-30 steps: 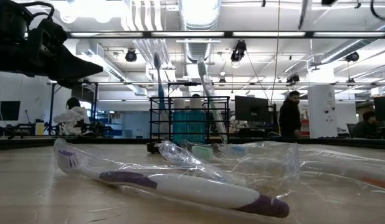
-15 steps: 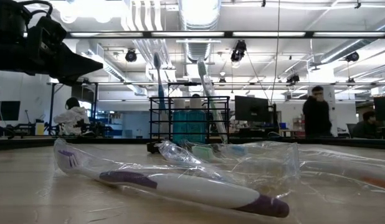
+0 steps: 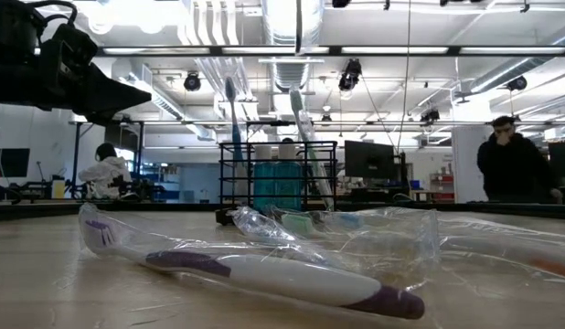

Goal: Pick & Place toothbrushing station
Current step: Put the right violet toothbrush into the black wire organizer, then put the green toothbrush into the black wire organizer

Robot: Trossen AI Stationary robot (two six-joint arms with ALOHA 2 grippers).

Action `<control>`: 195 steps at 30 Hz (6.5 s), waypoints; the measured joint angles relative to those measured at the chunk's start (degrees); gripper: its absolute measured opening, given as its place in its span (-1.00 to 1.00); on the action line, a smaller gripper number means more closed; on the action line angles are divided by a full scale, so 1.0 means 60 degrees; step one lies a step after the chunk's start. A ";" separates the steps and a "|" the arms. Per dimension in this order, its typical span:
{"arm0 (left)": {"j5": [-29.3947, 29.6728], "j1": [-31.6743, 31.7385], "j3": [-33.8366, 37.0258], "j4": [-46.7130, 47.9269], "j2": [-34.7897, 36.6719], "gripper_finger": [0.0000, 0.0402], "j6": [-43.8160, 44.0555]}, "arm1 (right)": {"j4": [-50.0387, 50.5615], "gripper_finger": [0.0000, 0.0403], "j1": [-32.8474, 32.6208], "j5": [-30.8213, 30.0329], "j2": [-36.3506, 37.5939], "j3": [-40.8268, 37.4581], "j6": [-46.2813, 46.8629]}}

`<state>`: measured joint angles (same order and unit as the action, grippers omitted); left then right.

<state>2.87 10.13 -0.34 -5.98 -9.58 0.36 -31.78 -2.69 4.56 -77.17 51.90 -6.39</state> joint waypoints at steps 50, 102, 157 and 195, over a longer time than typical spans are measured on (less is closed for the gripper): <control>-0.0004 0.0000 0.0000 0.0004 0.0004 -0.97 -0.0120 | -0.4928 -0.94 -0.0075 -0.2798 -0.3503 -0.3428 0.1260; 0.0016 0.0000 -0.0044 0.0000 0.0004 -0.97 0.0426 | -0.0492 -0.19 -0.0704 -0.2762 0.1260 -0.3431 0.1596; -0.1602 0.0000 -0.1486 -0.0729 -0.0047 -0.97 0.1180 | 0.2154 -0.96 -0.1088 -0.2787 0.6387 -0.6976 0.2237; -0.0824 0.0000 -0.0428 0.0361 -0.0051 -0.97 0.0755 | 1.1453 -0.96 -0.2077 -0.2218 -0.3007 0.3226 0.4376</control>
<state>-2.08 10.13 -2.91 -3.81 -9.89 4.89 36.94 -15.14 -8.75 -95.21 71.26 19.86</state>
